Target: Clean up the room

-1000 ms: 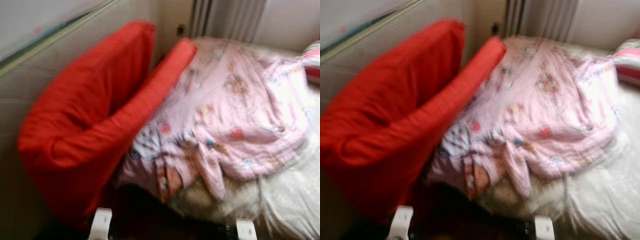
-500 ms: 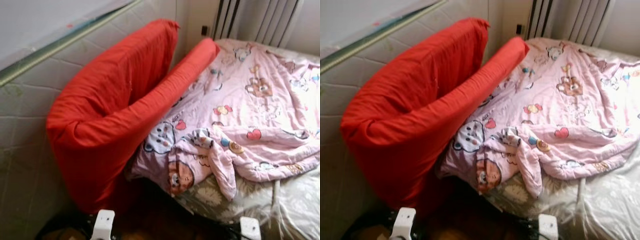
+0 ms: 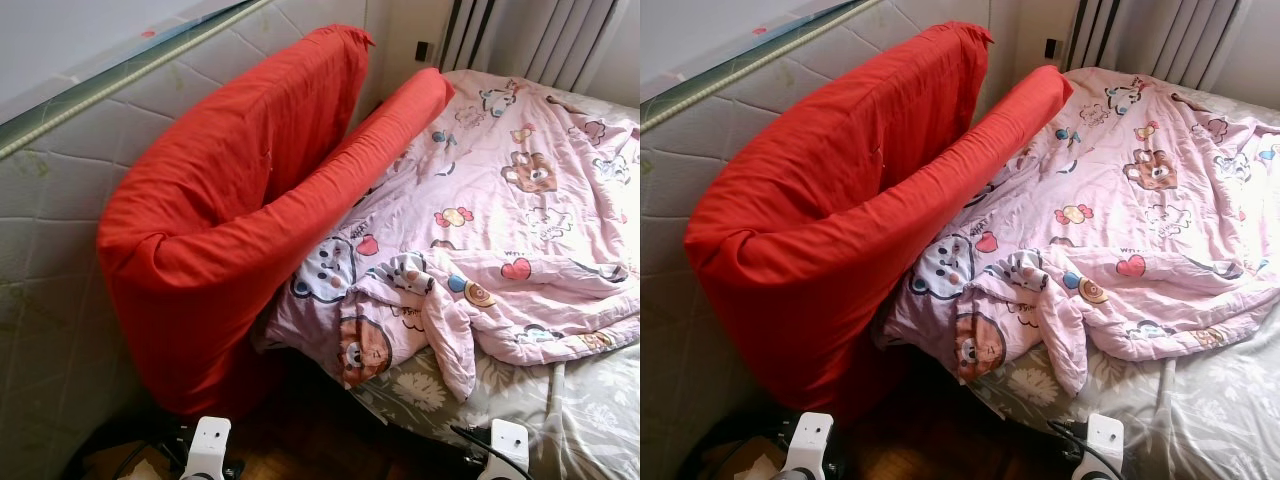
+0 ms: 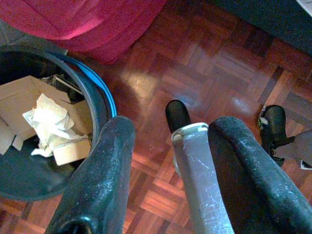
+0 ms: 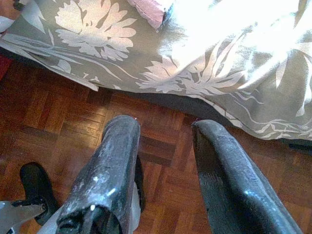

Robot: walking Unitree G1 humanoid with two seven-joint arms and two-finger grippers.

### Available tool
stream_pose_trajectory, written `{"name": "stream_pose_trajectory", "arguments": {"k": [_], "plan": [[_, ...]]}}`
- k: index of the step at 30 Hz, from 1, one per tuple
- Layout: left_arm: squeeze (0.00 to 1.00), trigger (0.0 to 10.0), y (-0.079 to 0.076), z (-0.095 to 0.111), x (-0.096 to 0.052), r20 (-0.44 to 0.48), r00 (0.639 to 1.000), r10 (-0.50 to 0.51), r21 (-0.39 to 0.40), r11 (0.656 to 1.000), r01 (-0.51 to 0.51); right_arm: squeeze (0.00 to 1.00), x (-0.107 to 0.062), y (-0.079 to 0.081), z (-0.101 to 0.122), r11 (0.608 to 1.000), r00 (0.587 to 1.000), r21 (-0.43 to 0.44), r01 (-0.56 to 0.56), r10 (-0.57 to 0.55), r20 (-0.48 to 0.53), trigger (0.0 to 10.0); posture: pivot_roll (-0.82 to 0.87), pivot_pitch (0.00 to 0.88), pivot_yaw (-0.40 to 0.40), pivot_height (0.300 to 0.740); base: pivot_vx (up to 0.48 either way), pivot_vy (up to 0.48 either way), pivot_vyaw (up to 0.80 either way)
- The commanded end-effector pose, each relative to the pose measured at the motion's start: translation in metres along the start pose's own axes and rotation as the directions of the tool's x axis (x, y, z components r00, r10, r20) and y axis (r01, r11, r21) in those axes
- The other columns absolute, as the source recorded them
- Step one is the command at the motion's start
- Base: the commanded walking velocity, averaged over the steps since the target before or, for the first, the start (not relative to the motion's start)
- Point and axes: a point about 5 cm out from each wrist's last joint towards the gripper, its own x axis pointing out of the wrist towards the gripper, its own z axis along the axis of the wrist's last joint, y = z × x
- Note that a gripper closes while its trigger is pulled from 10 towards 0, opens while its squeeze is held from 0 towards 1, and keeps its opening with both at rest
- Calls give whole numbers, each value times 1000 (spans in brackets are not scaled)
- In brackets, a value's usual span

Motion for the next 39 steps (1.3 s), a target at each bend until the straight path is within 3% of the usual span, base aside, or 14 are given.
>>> {"name": "stream_pose_trajectory", "arguments": {"k": [1,10,39], "plan": [[0,10000,0,-6,-1,-14,1000,1,-4,1000,-1,0,-2,0,-8,1000,1000,19,6,-6,-27,10000,-94,130,15,740,0,0,0],[0,10000,-2,-3,-1,-4,1000,-7,-1,1000,7,0,-2,1,-8,1000,1000,13,-5,5,-29,10000,-96,122,18,740,0,0,0],[0,10000,-3,3,0,18,1000,-9,6,1000,9,0,-1,6,-8,1000,1000,-6,-18,18,-23,10000,-99,118,18,740,242,0,0]]}}
